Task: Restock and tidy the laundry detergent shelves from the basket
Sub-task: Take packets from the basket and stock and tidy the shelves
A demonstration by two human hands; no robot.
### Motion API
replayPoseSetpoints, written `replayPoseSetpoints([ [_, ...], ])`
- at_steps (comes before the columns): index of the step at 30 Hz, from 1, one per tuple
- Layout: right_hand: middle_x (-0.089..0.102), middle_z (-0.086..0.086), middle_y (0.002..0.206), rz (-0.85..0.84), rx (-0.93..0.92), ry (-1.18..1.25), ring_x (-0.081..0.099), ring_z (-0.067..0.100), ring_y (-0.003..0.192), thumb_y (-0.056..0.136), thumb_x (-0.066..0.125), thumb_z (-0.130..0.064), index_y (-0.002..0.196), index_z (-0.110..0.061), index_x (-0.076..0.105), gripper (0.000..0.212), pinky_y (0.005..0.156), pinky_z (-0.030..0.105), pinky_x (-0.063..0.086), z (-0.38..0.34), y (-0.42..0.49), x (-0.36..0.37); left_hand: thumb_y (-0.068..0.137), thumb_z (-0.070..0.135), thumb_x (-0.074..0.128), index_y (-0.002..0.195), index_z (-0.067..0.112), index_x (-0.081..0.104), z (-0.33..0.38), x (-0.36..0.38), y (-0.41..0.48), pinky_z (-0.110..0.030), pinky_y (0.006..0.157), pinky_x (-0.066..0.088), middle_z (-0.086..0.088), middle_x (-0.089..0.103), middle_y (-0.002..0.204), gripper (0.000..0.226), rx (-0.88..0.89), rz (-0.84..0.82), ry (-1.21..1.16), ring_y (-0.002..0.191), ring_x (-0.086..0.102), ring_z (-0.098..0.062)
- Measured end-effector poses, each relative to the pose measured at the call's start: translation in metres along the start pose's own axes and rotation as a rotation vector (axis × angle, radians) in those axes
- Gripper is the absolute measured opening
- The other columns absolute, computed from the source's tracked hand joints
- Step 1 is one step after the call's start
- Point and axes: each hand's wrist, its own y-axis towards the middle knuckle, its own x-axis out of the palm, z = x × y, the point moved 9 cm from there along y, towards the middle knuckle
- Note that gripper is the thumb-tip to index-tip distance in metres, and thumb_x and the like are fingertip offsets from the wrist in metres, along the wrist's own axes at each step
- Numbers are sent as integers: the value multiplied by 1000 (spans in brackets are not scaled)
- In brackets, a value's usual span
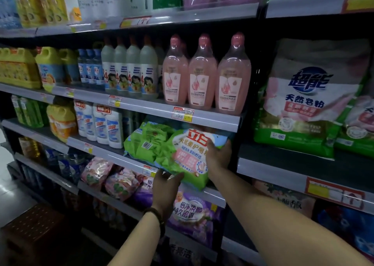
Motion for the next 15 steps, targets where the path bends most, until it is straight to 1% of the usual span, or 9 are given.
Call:
replayPoseSetpoints([
  [2,73,11,112,34,-3,-7,75,33,93,89,76,-39,114,-22,58,35,81,54,65,-2,13,3,84,14,84,120,6,66,1,11,5,-29,83,54,-8,75,112,40,105,-48,262,108,69,-33],
  [4,75,12,101,63,-1,-20,76,33,84,92,76,-33,96,-23,58,22,76,54,66,-1,28,6,78,48,79,149,12,53,3,16,10,-41,106,47,-12,58,142,84,232,-20,622,134,53,-35],
  [5,76,12,96,69,-12,-48,76,33,82,92,75,-32,90,-23,59,19,75,54,66,-4,34,7,76,61,69,156,15,47,4,20,14,-48,114,42,-17,47,153,95,325,-9,761,143,43,-38],
  [6,76,13,93,70,-46,-100,76,35,81,91,74,-31,83,-24,59,19,75,55,65,-8,39,9,78,65,63,159,18,44,5,27,16,-52,118,38,-21,38,161,96,411,-35,854,149,36,-40],
  [8,77,15,92,32,-118,-235,75,37,85,93,73,-30,72,-26,53,29,79,54,64,-13,48,14,87,63,56,162,22,41,-7,43,22,-47,121,35,-18,30,169,87,482,-151,1002,157,27,-36],
  [9,76,14,95,14,-156,-274,75,37,89,95,71,-32,76,-28,51,28,82,53,63,-14,50,16,90,64,50,162,22,39,-15,50,23,-46,123,33,-14,29,171,84,492,-204,1077,160,25,-33],
  [11,73,14,111,17,-201,-342,72,37,103,98,67,-37,98,-28,53,17,92,53,60,-9,50,11,92,70,36,164,15,35,-27,58,23,-49,125,31,-16,26,173,91,517,-225,1218,161,22,-35],
  [13,66,17,126,25,-230,-414,67,38,115,102,60,-42,122,-18,48,34,99,52,56,-1,44,5,91,74,31,166,9,28,-37,62,20,-55,127,28,-19,22,174,99,559,-223,1326,162,18,-39],
  [15,63,17,130,9,-262,-466,67,38,113,104,55,-42,128,-20,37,38,94,51,58,1,30,3,90,79,24,168,11,17,-45,59,18,-57,130,18,-15,11,177,104,543,-240,1409,164,8,-36],
])
